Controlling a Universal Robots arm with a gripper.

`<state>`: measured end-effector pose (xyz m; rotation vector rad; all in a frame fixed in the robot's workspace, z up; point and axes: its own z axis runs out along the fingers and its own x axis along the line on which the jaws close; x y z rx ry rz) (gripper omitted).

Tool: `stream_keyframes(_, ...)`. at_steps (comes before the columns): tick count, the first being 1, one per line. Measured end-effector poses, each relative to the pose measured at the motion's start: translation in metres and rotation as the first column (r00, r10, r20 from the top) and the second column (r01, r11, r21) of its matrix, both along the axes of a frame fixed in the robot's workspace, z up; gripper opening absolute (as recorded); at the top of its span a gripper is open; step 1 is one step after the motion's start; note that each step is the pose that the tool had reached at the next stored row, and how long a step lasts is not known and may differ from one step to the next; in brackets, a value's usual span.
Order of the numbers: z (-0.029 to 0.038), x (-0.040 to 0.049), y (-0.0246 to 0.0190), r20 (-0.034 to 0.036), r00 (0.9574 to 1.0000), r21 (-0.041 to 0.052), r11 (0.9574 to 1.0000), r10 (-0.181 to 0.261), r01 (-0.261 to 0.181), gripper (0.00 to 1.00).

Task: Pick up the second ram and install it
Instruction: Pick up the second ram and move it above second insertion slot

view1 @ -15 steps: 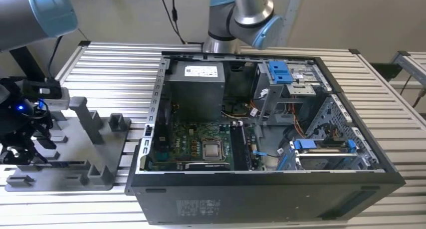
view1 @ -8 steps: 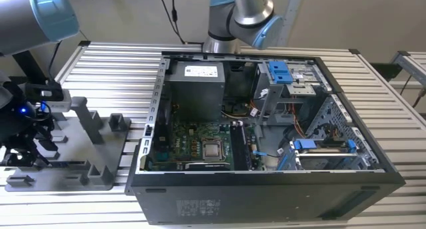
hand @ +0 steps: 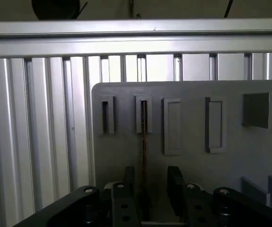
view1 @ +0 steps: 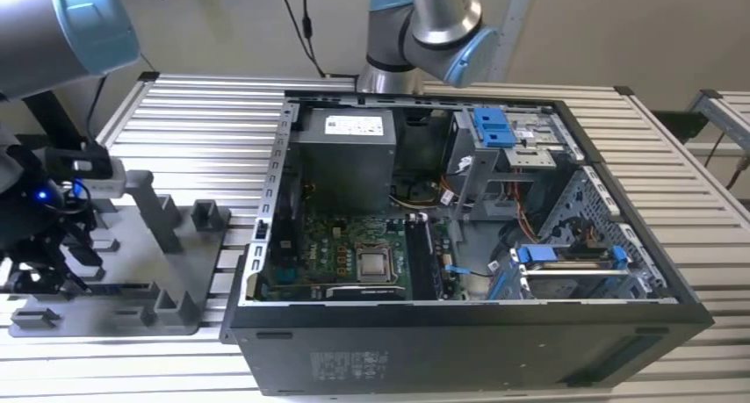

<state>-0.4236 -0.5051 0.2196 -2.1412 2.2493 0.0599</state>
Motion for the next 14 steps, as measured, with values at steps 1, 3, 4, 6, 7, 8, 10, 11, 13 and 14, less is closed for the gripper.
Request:
stream_keyframes(1,-0.0007,-0.0001,0.0000,0.0003,1.0000,-0.0001,1.0000,0.000,0.000,0.42)
stream_keyframes(3,-0.0027,-0.0001,0.0000,0.0008,1.0000,0.0000,1.0000,0.000,0.000,0.42)
stream_keyframes(4,-0.0039,-0.0001,0.0000,0.0007,1.0000,-0.0001,1.0000,0.000,0.000,0.42)
stream_keyframes(6,-0.0065,-0.0001,0.0000,0.0009,1.0000,-0.0002,1.0000,0.001,-0.001,0.42)
stream_keyframes(7,-0.0078,-0.0001,0.0000,0.0010,1.0000,-0.0002,1.0000,0.002,-0.002,0.42)
stream_keyframes(8,-0.0091,-0.0001,0.0000,0.0010,1.0000,-0.0002,1.0000,0.003,-0.003,0.42)
stream_keyframes(10,-0.0118,-0.0001,0.0000,0.0010,1.0000,-0.0002,1.0000,0.010,-0.010,0.42)
stream_keyframes(11,-0.0131,-0.0001,0.0000,0.0011,0.9999,-0.0002,0.9999,0.014,-0.014,0.42)
stream_keyframes(13,-0.0157,-0.0002,0.0000,0.0015,0.9998,-0.0001,0.9998,0.021,-0.021,0.42)
stream_keyframes(14,-0.0168,-0.0002,0.0000,0.0017,0.9997,-0.0001,0.9997,0.024,-0.024,0.42)
